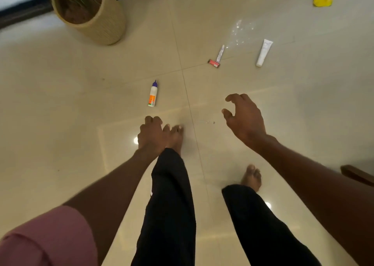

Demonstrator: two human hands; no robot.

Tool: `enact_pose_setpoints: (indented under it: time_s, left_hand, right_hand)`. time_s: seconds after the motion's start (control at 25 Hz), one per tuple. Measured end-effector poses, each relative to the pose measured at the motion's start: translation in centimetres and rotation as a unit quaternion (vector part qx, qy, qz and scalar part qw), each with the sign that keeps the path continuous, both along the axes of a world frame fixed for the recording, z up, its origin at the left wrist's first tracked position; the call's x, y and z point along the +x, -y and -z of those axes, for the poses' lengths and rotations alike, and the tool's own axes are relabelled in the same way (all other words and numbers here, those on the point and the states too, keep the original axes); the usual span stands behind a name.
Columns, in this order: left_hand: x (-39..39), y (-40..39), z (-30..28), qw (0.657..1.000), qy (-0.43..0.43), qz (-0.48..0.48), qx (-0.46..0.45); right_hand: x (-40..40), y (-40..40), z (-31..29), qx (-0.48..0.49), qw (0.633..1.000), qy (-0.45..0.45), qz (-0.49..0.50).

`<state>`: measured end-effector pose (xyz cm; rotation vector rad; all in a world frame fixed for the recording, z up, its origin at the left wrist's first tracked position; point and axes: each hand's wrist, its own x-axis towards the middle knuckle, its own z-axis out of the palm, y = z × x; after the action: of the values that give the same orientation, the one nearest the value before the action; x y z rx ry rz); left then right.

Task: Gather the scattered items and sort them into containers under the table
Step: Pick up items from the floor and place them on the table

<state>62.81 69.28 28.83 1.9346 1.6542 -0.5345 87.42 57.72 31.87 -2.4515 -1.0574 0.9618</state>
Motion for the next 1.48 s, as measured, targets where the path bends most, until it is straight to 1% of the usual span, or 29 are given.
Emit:
enact_pose_setpoints:
  time_s: [0.12,0.28,0.4,0.44,0.52,0.6,0.72,0.88,1.0,1.16,1.28,1.32,1.4,1.44,1.48]
  left_hand:
    - [-0.5,-6.4,10.4,1.0,-0.005,0.012,0.0]
    - [-1.1,-13.4,22.9,0.999,0.002,-0.026,0.021]
    - [-1.7,-15.2,30.0,0.998,0.029,-0.063,0.007]
    - [-1.9,-15.4,31.9,0.996,0.04,-0.082,0.014]
    - [-2.3,-15.2,34.1,0.991,0.054,-0.111,0.059]
    - [-2.4,-14.9,34.8,0.988,0.065,-0.108,0.094]
    - [-1.6,-15.3,34.6,0.987,0.081,-0.112,0.081]
    - [1.6,-14.3,32.9,0.988,0.119,-0.097,0.033]
    - [4.8,-12.5,32.1,0.986,0.155,-0.061,0.0]
    - [7.9,-10.9,32.0,0.984,0.175,-0.041,-0.012]
    - [8.6,-9.9,31.0,0.984,0.174,-0.015,-0.022]
    - [8.9,-9.4,30.0,0.984,0.174,-0.011,-0.026]
    - [9.0,-7.9,26.7,0.984,0.174,-0.01,-0.043]
    - [9.1,-7.3,25.0,0.983,0.174,-0.012,-0.053]
    - [9.5,-6.5,22.5,0.982,0.174,-0.012,-0.068]
  right_hand:
    - [0.5,-5.8,9.6,0.002,0.999,0.016,0.05]
    - [2.5,-13.3,22.0,0.002,0.997,0.061,0.055]
    - [4.8,-17.9,29.1,-0.032,0.993,0.116,-0.015]
    - [5.5,-19.3,31.4,-0.05,0.989,0.132,-0.038]
    - [6.0,-21.4,35.0,-0.093,0.98,0.16,-0.07]
    - [5.8,-22.6,37.1,-0.123,0.973,0.177,-0.079]
    - [4.8,-22.9,38.0,-0.144,0.97,0.183,-0.071]
    - [3.0,-21.0,37.5,-0.102,0.981,0.151,-0.068]
    - [3.8,-19.3,37.6,-0.067,0.975,0.207,-0.048]
    - [5.3,-17.9,37.9,-0.102,0.969,0.203,-0.099]
    - [4.2,-15.3,37.8,-0.08,0.979,0.166,-0.089]
    - [3.8,-14.2,37.5,-0.075,0.987,0.131,-0.058]
    - [2.6,-11.6,34.9,-0.059,0.995,0.016,0.075]
    - [1.9,-10.6,33.2,-0.039,0.986,-0.041,0.157]
    - [1.6,-9.4,30.5,-0.019,0.967,-0.092,0.237]
